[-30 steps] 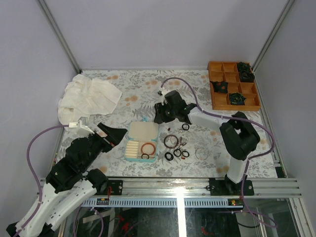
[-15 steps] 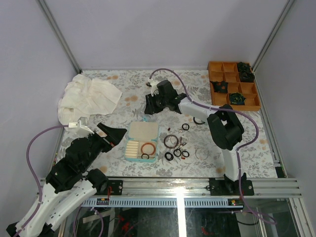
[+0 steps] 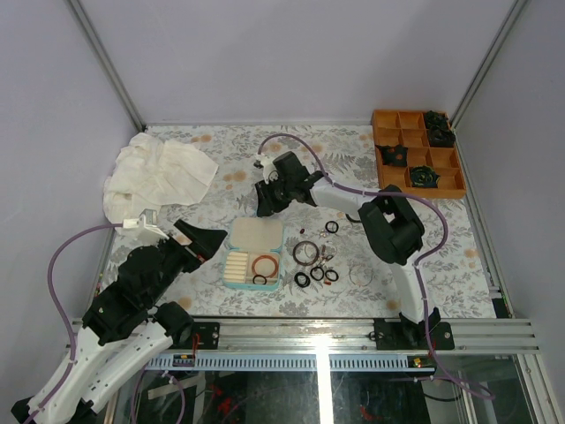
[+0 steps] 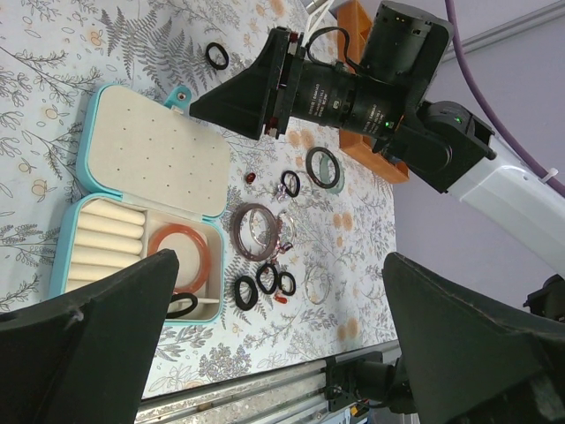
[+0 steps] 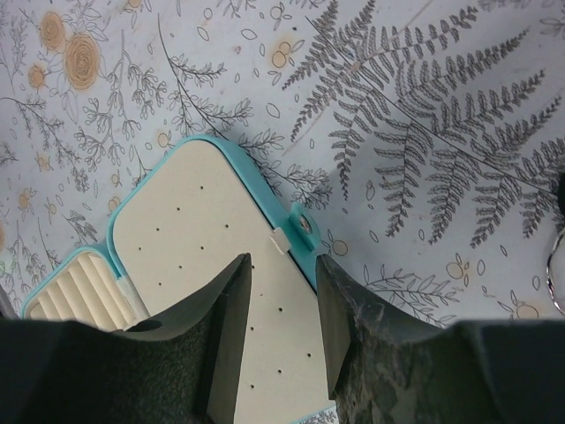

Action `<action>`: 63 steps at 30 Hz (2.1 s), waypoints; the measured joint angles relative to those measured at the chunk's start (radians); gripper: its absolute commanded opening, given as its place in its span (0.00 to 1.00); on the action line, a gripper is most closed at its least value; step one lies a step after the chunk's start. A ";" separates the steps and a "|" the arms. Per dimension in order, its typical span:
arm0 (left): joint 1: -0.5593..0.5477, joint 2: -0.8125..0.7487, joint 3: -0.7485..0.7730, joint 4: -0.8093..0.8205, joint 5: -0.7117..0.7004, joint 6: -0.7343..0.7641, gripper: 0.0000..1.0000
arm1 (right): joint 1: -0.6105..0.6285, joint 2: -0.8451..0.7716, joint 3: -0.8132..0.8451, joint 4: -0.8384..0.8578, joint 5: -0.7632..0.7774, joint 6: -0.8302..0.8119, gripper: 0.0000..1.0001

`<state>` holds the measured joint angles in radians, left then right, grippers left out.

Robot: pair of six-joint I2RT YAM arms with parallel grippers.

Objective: Organize the mixed jewelry

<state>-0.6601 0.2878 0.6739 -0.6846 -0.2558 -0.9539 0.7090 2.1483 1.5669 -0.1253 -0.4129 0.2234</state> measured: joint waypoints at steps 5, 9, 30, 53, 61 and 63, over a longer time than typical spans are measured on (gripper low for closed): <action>0.000 0.001 0.000 0.000 -0.005 0.000 1.00 | 0.014 0.019 0.033 -0.007 0.000 -0.015 0.42; 0.000 0.007 0.000 0.000 -0.006 0.000 1.00 | 0.021 0.029 0.039 -0.015 0.000 -0.023 0.43; 0.000 0.034 -0.002 0.004 -0.009 0.001 1.00 | 0.043 0.047 0.072 -0.047 0.000 -0.053 0.34; 0.000 0.037 -0.004 0.004 -0.009 0.001 1.00 | 0.048 0.047 0.072 -0.061 0.057 -0.086 0.35; 0.000 0.037 -0.004 0.004 -0.009 0.001 1.00 | 0.049 0.049 0.076 -0.066 0.056 -0.092 0.32; 0.000 0.037 -0.004 0.004 -0.009 0.001 1.00 | 0.050 0.057 0.086 -0.068 0.055 -0.093 0.32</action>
<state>-0.6601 0.3252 0.6697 -0.6804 -0.2649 -0.9531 0.7586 2.2051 1.6531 -0.1936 -0.3576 0.1307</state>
